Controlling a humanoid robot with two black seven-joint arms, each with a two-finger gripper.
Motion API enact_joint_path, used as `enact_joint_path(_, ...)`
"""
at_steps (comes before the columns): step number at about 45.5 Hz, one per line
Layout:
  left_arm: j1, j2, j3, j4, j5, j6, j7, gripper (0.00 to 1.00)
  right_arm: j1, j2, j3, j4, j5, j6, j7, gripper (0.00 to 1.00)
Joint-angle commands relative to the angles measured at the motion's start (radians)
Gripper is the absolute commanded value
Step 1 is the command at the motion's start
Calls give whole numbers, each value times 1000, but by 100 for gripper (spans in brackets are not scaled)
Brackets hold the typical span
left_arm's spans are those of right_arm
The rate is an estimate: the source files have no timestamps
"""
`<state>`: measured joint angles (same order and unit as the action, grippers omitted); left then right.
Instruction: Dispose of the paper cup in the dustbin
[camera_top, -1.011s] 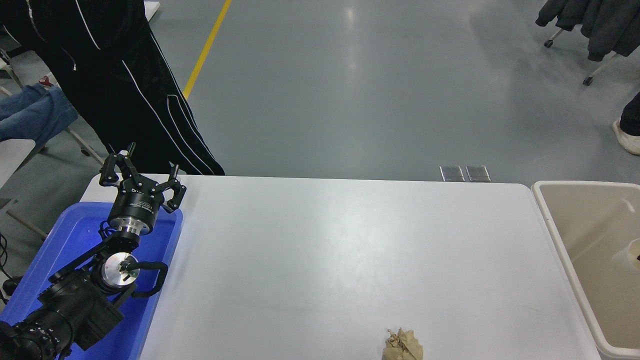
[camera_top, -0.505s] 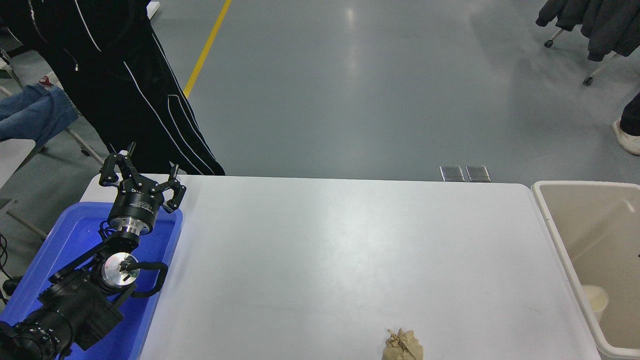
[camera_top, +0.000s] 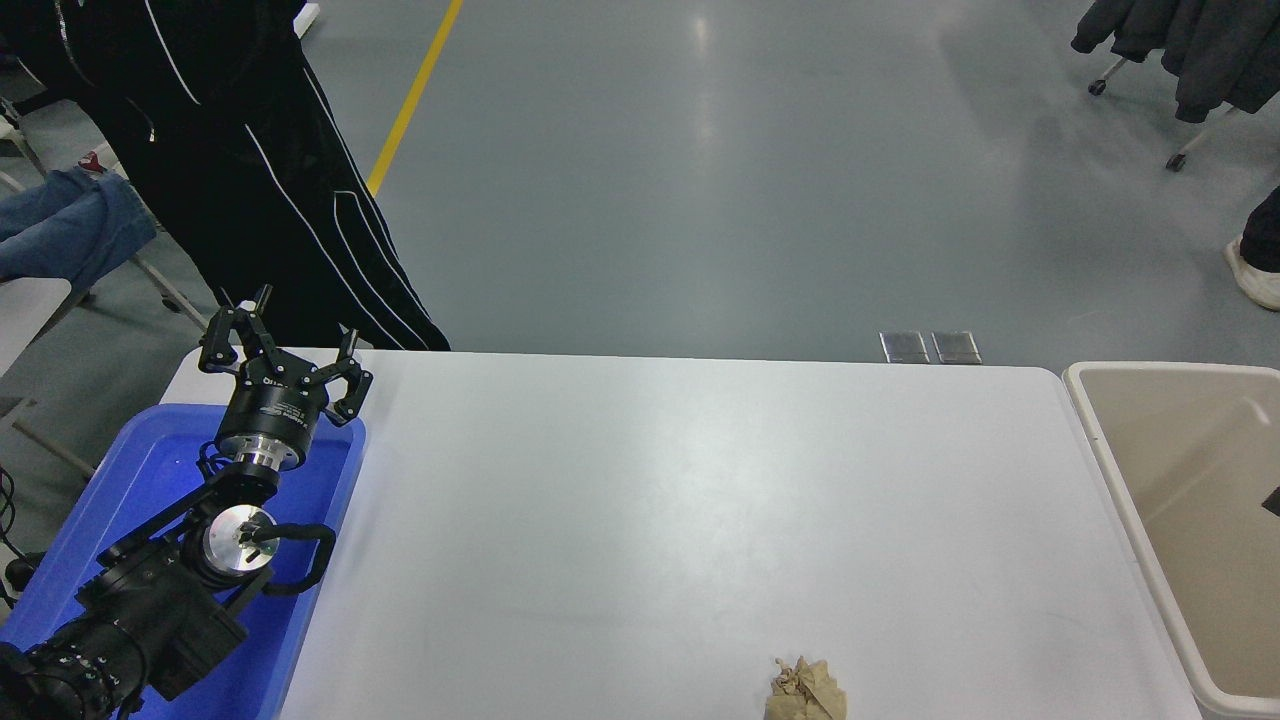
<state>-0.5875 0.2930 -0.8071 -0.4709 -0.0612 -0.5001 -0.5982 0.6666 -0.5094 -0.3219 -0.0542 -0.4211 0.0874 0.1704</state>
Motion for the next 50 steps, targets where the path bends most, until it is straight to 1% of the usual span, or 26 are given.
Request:
enact_joint_path(1, 0, 0, 0, 0, 0, 0, 0, 100, 25, -50, 98, 22, 79, 15, 15, 99)
enact_joint_path(5, 0, 0, -1, 0, 0, 0, 0, 100, 59, -107, 158, 100, 81, 15, 64, 99)
enact_joint_path(8, 0, 0, 0, 0, 0, 0, 0, 100, 76, -159, 292, 203, 81, 15, 101, 99)
enact_joint_path(12, 0, 0, 0, 0, 0, 0, 0, 100, 77, -234, 483, 353, 77, 15, 104, 99)
enact_joint_path(16, 0, 0, 0, 0, 0, 0, 0, 100, 68, -311, 621, 508, 77, 14, 104, 99)
enact_joint_path(22, 0, 0, -1, 0, 0, 0, 0, 100, -1, -322, 849, 631, 77, 12, 106, 99)
enact_joint_path(28, 0, 0, -1, 0, 0, 0, 0, 100, -76, -288, 1053, 738, 77, 12, 113, 99)
enact_joint_path(33, 0, 0, 0, 0, 0, 0, 0, 100, -159, -222, 1217, 820, 73, 12, 172, 99)
enact_joint_path(36, 0, 0, -1, 0, 0, 0, 0, 100, -196, -166, 1305, 840, 64, 12, 186, 99)
enact_joint_path(40, 0, 0, 0, 0, 0, 0, 0, 100, -220, -91, 1368, 844, 59, 17, 195, 99)
enact_joint_path(42, 0, 0, -1, 0, 0, 0, 0, 100, -232, -37, 1396, 844, 59, 17, 221, 99)
enact_joint_path(46, 0, 0, 0, 0, 0, 0, 0, 100, -240, 11, 1423, 847, 58, 15, 277, 99)
enact_joint_path(50, 0, 0, 0, 0, 0, 0, 0, 100, -242, 46, 1433, 844, 58, 18, 301, 99)
